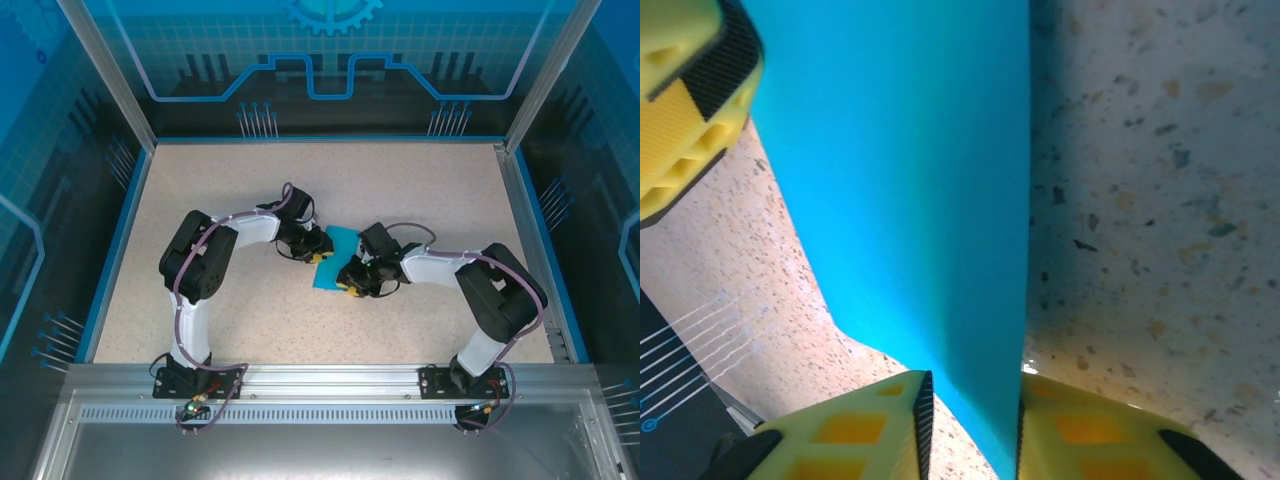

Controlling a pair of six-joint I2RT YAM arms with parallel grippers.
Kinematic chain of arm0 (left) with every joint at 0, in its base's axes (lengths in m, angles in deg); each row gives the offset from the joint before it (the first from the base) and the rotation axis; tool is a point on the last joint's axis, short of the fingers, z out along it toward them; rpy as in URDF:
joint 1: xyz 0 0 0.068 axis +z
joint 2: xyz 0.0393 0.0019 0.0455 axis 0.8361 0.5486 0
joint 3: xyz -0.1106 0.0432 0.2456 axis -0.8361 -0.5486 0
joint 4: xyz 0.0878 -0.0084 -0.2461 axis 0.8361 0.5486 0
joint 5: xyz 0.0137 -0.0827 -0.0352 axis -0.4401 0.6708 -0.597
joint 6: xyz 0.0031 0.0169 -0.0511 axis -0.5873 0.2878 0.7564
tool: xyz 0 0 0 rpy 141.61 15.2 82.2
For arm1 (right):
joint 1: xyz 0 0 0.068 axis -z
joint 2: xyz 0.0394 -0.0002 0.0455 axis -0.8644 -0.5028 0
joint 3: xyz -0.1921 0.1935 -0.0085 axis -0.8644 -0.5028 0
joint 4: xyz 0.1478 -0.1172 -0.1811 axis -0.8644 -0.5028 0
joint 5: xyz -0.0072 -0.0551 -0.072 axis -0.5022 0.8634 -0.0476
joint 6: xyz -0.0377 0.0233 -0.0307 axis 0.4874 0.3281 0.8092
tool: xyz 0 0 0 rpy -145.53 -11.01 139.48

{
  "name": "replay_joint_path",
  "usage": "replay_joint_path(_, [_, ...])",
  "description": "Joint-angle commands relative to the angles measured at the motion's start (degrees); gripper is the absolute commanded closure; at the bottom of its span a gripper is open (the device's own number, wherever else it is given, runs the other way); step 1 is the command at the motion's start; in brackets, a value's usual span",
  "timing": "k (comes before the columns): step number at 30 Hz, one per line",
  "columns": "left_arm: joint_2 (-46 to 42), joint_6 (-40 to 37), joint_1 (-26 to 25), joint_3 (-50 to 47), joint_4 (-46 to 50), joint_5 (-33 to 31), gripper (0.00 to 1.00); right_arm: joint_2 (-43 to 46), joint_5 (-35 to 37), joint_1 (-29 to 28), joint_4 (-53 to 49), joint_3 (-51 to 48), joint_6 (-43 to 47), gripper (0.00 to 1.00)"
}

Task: Fold a paper plane with a square sheet of paper (pick it up from the middle)
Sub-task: Third fold the triangle at the center of the table.

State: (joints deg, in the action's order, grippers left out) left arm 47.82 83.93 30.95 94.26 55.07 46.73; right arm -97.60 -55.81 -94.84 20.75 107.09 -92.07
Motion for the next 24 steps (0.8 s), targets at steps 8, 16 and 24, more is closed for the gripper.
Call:
replay_joint_path(8, [1.0, -0.8, -0.2, -1.0, 4.4, -3.2, 0.71, 4.2, 2.6, -0.7, -0.8, -2.6, -4.0, 0.81])
replay_joint_path(16, [-1.9, 0.2, -0.3, -2.6, 3.0, -1.3, 0.70, 4.6, 2.3, 0.4, -3.7, 0.0, -1.9, 0.94])
replay_joint_path(24, [-6.1, 0.3, -0.5, -2.2, 0.4, 3.1, 0.69, 0.4, 0.1, 1.9, -19.7, 11.0, 8.3, 0.95])
